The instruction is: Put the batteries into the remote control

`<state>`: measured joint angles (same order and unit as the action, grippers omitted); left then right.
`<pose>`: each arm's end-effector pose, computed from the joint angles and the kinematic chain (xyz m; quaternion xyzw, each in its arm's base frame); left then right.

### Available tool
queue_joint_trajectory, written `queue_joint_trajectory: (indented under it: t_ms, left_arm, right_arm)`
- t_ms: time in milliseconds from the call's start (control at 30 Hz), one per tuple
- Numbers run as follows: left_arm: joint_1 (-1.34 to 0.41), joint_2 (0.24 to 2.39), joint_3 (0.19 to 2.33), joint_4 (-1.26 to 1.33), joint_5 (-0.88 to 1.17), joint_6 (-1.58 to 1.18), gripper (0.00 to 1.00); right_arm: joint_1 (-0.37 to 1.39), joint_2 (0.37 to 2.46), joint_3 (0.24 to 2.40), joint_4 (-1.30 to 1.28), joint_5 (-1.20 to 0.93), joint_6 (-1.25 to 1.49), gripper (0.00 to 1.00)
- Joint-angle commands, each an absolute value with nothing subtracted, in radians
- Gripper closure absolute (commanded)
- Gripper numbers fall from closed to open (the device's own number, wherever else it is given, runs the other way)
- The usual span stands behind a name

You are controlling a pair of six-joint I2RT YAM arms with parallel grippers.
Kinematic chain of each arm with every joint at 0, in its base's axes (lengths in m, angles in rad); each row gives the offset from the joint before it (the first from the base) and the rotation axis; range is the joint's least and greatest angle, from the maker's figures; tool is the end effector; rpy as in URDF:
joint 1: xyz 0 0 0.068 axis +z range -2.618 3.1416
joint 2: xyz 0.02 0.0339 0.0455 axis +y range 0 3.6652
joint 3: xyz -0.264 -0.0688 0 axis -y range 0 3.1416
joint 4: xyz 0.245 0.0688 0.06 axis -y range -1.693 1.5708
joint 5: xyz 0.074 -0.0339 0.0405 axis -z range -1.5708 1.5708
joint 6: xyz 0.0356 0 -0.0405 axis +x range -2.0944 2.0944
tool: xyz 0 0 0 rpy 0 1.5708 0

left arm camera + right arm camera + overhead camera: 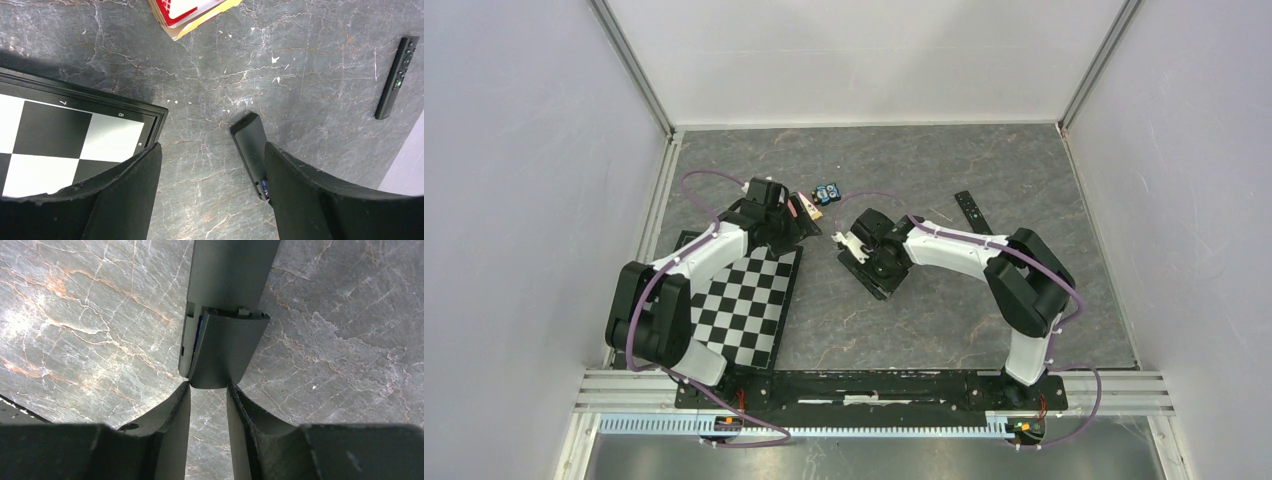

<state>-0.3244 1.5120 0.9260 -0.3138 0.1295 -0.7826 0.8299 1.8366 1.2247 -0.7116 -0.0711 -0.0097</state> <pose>0.2921 -0.1031 0.2059 -0.1932 0.9225 -0.2247 0.2474 0.2352 0.2608 0.1704 -0.4082 0.9038 0.0815 0.0990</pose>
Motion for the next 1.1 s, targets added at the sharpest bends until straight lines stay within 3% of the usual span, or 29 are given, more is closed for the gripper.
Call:
queue_joint_trajectory:
  t_ms: [0,200,433,733,1067]
  left_arm:
    - [-0.318,1.484,0.925,-0.311,0.113,-0.762,0.19]
    - [-0.313,1.483,0.923,-0.311,0.110,-0.764,0.19]
    - [-0.309,1.477,0.919,-0.310,0.110,-0.765,0.19]
    - [-0.304,1.456,0.908,-0.306,0.108,-0.769,0.19]
    - [-0.302,1.449,0.910,-0.304,0.110,-0.765,0.18]
  right_arm:
    - [0.844,1.862,1.266,-0.721,-0.088,-0.034,0.63]
    - [0.847,1.846,1.275,-0.729,-0.099,-0.029,0.56]
    - [0.846,1.780,1.295,-0.724,-0.116,-0.016,0.33]
    - [0.824,1.768,1.215,-0.540,-0.078,0.142,0.15]
    - [0.824,1.831,1.197,-0.506,-0.081,0.149,0.13]
